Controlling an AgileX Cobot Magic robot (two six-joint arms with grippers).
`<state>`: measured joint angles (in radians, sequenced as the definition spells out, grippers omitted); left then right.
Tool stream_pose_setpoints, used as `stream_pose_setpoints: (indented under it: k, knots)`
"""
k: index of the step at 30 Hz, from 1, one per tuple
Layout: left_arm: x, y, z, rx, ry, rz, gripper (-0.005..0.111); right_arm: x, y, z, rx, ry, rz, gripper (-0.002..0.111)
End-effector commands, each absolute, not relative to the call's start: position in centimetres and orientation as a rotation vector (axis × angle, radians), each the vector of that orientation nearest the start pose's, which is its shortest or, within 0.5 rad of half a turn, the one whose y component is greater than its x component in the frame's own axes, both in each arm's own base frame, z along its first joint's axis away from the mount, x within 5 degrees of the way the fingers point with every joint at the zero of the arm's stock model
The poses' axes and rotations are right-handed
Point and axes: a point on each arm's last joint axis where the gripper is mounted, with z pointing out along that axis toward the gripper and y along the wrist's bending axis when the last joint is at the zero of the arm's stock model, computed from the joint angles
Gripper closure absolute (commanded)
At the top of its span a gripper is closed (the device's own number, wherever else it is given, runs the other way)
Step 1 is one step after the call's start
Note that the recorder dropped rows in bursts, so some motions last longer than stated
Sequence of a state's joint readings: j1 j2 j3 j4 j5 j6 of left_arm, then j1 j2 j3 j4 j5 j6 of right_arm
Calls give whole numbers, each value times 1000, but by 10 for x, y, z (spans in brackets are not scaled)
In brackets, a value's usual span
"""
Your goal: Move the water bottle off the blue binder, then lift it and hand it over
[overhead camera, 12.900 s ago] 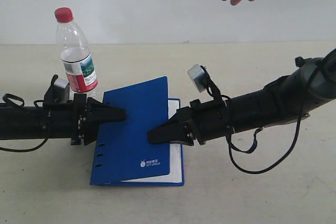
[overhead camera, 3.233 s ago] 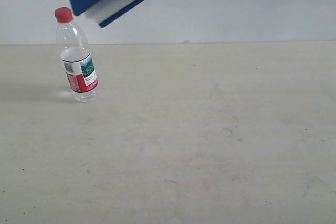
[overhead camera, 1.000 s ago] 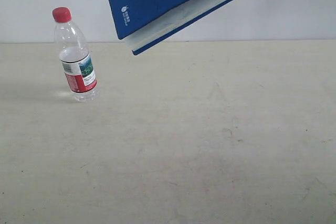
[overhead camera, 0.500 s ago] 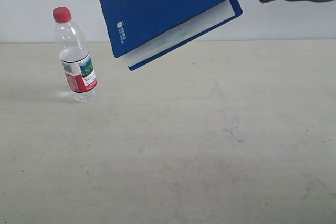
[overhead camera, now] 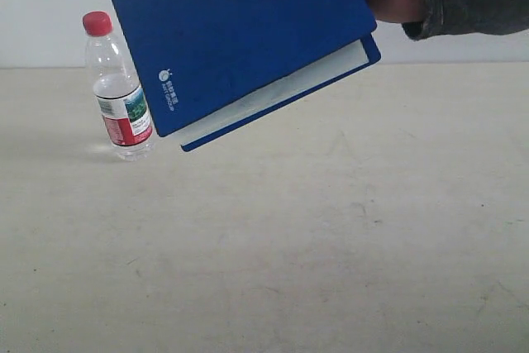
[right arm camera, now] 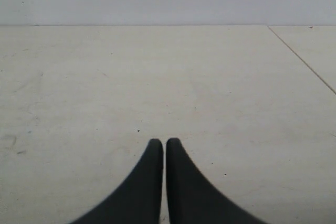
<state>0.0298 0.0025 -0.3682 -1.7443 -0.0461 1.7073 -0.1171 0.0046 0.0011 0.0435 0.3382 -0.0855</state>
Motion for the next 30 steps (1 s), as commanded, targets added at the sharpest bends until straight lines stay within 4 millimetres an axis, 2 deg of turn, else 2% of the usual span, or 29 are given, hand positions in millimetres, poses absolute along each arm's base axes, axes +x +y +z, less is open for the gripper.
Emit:
stream_pose_setpoints:
  k: [1, 8, 10, 13, 14, 17, 21, 27, 30]
  knots:
    - [27, -4, 309, -49, 1183, -110, 102, 54, -5, 183, 61, 1824, -98, 109]
    - [28, -8, 307, -21, 1188, -153, 102, 54, -5, 183, 61, 1824, -98, 109]
    - [29, -8, 304, 9, 1217, -112, 102, 54, -5, 183, 61, 1824, -98, 109]
    - [31, -7, 298, -45, 1291, -152, 102, 54, -5, 183, 61, 1824, -98, 109]
    - [31, -6, 296, -139, 1306, -254, 102, 54, -5, 183, 61, 1824, -98, 109]
    - [33, 1, 287, -223, 1399, -199, 102, 54, -5, 183, 61, 1824, -98, 109]
    - [40, 8, 263, -269, 1488, -109, 102, 54, -5, 183, 61, 1824, -98, 109]
    - [54, 6, 202, -321, 1679, -156, 102, 54, -5, 183, 61, 1824, -98, 109]
    - [55, 6, 190, -249, 1718, -94, 102, 54, -5, 183, 61, 1824, -98, 109]
